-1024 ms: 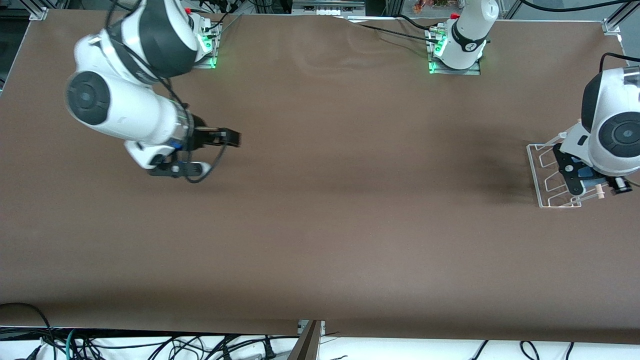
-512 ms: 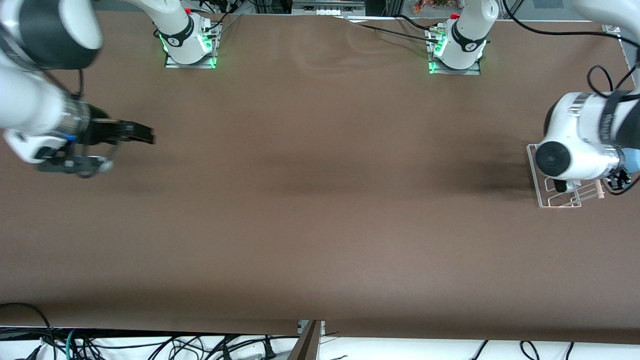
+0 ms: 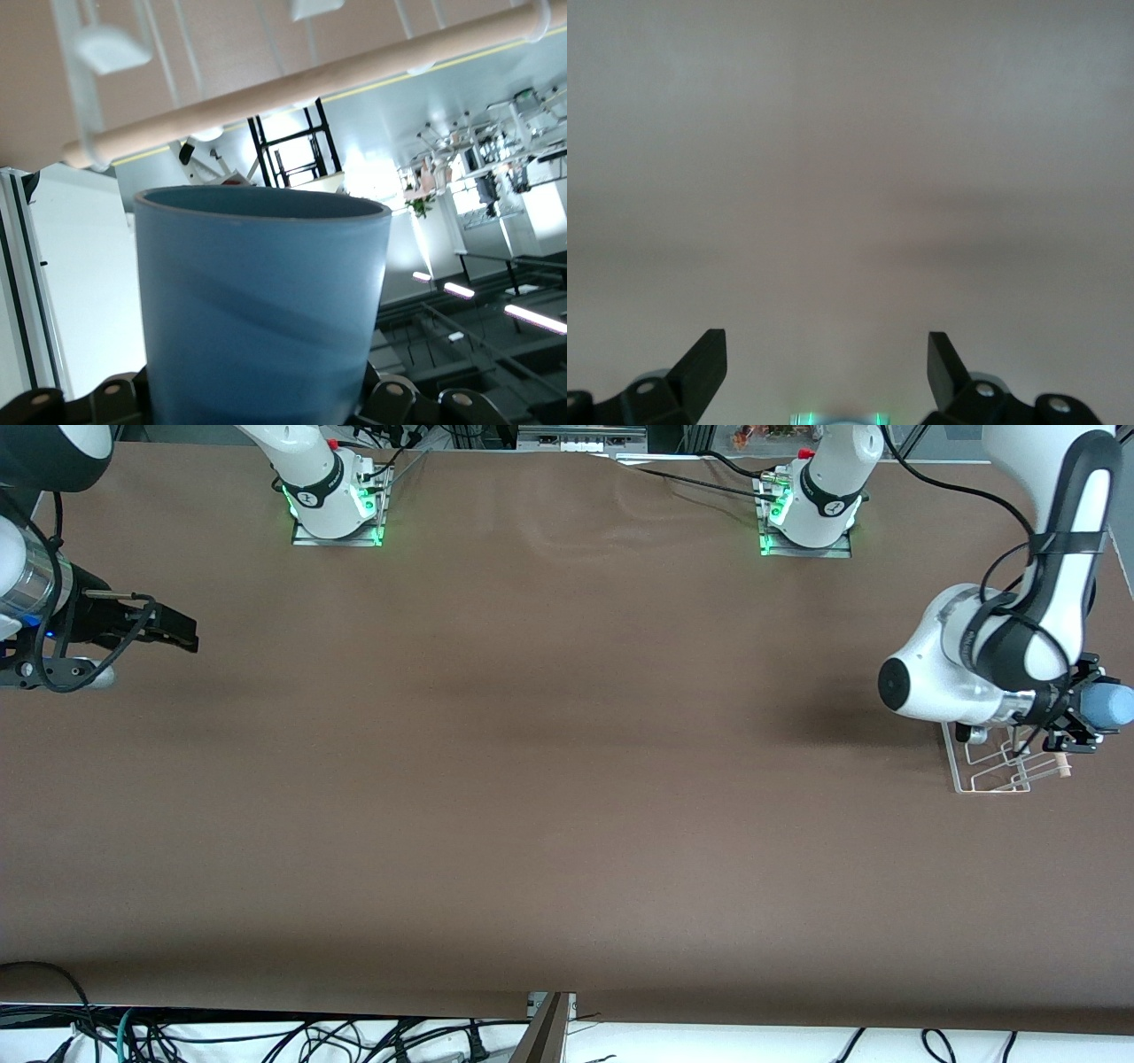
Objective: Transfer cup to left arm and place on rack
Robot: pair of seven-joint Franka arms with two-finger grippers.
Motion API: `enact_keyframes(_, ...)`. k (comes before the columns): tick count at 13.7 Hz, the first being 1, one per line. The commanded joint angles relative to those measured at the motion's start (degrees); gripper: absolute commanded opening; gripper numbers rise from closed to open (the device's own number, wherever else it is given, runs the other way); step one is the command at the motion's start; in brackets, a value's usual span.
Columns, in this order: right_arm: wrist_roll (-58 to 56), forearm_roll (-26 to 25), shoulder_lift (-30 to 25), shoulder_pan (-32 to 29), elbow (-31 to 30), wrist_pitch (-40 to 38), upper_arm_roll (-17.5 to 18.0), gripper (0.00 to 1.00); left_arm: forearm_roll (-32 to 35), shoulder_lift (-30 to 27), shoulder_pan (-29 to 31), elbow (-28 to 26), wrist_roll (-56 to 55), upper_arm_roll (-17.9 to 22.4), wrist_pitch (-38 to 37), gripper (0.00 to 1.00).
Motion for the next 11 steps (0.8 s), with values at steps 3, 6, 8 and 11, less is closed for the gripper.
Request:
enact_keyframes(3,-0.40,6.62,-8.87,-4.67,-13.06,7.78,-1.70,1.00,5.63,-3.03,1.01,-7.24,-7.14,-0.70,0.14,0.00)
enact_keyframes(6,-0.58,6.96,-9.05,-4.50,-9.30,2.70,-4.99,1.00,6.78,-2.32,0.74,-8.82,-12.06,-0.70,0.05,0.00)
enact_keyframes(8,-0.67,-1.29,-8.78,-4.32,-7.35,1.10,-1.84,1.00,7.22,-0.83,0.30,-8.74,-13.48,-0.70,-0.13,0.00)
enact_keyframes(11,-0.14,-0.89,-8.52,-4.67,-7.35,1.36,-1.29,1.00,8.10,0.40,0.74,-8.82,-17.08,-0.70,-0.04,0.00)
